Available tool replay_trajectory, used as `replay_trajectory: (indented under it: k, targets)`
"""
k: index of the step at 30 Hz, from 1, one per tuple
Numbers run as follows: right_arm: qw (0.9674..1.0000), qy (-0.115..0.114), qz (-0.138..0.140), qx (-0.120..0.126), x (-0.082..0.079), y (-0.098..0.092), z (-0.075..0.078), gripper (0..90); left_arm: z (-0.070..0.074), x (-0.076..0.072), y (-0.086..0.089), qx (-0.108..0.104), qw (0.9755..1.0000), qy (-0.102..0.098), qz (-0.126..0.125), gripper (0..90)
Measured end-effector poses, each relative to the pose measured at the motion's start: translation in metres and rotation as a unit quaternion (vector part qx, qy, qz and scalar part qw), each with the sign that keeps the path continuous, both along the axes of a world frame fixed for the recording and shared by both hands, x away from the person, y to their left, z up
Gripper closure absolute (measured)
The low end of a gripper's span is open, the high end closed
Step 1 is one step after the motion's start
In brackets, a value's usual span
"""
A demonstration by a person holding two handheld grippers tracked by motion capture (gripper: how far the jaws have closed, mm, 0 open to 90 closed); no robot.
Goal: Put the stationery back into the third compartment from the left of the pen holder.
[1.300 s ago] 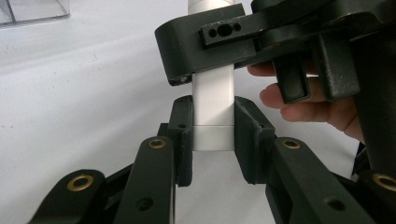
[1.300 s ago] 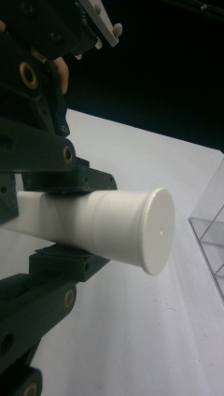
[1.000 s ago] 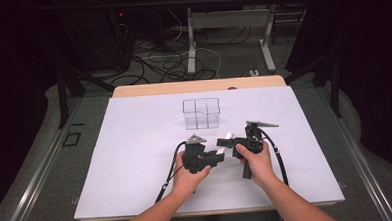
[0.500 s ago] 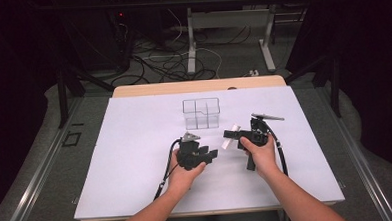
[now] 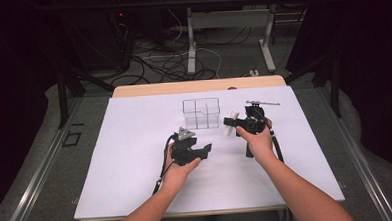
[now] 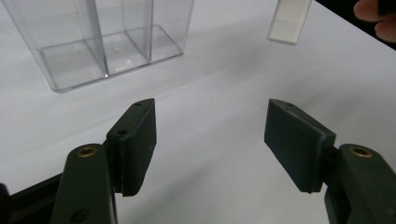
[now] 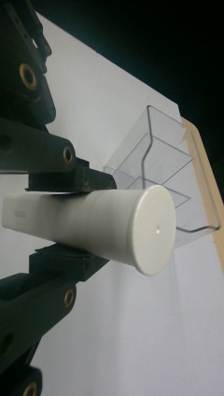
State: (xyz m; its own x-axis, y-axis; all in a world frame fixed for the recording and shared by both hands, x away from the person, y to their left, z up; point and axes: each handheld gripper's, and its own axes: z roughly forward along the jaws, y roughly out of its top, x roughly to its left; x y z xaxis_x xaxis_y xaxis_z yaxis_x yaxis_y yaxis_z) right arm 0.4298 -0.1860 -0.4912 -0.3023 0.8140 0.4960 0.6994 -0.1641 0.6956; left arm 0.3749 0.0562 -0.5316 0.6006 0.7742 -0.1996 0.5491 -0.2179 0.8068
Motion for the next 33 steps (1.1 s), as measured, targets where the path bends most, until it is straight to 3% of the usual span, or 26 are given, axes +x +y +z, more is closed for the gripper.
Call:
replay_trajectory:
  k: [6, 10, 15, 18, 21, 26, 33]
  targets:
    - [0.9991, -0.025, -0.001, -0.034, 0.012, 0.015, 0.016, 67.8, 0.002, 0.004, 0.007, 0.01, 0.9996, -0.006, 0.024, 28.4]
    - [0.9971, -0.048, 0.004, -0.059, 0.019, 0.023, 0.027, 67.7, 0.001, 0.007, 0.011, 0.01, 0.9992, -0.002, 0.039, 22.9]
    - [0.9939, -0.068, 0.002, -0.086, 0.028, 0.034, 0.037, 67.7, -0.001, 0.01, 0.013, 0.022, 0.9983, -0.012, 0.053, 15.7]
    - [0.9923, -0.075, 0.002, -0.099, 0.033, 0.039, 0.04, 67.7, -0.001, 0.01, 0.012, 0.013, 0.9985, -0.002, 0.054, 13.4]
    - [0.9912, -0.08, -0.003, -0.106, 0.039, 0.044, 0.041, 67.7, -0.001, 0.011, 0.012, 0.018, 0.9985, 0.004, 0.052, 7.8]
    - [0.9892, -0.088, -0.011, -0.117, 0.049, 0.049, 0.041, 67.7, -0.003, 0.011, 0.012, 0.044, 0.9981, 0.006, 0.042, 1.4]
    - [0.9854, -0.108, -0.022, -0.13, 0.062, 0.059, 0.039, 67.6, -0.006, 0.013, 0.013, 0.057, 0.9977, 0.006, 0.037, 0.2]
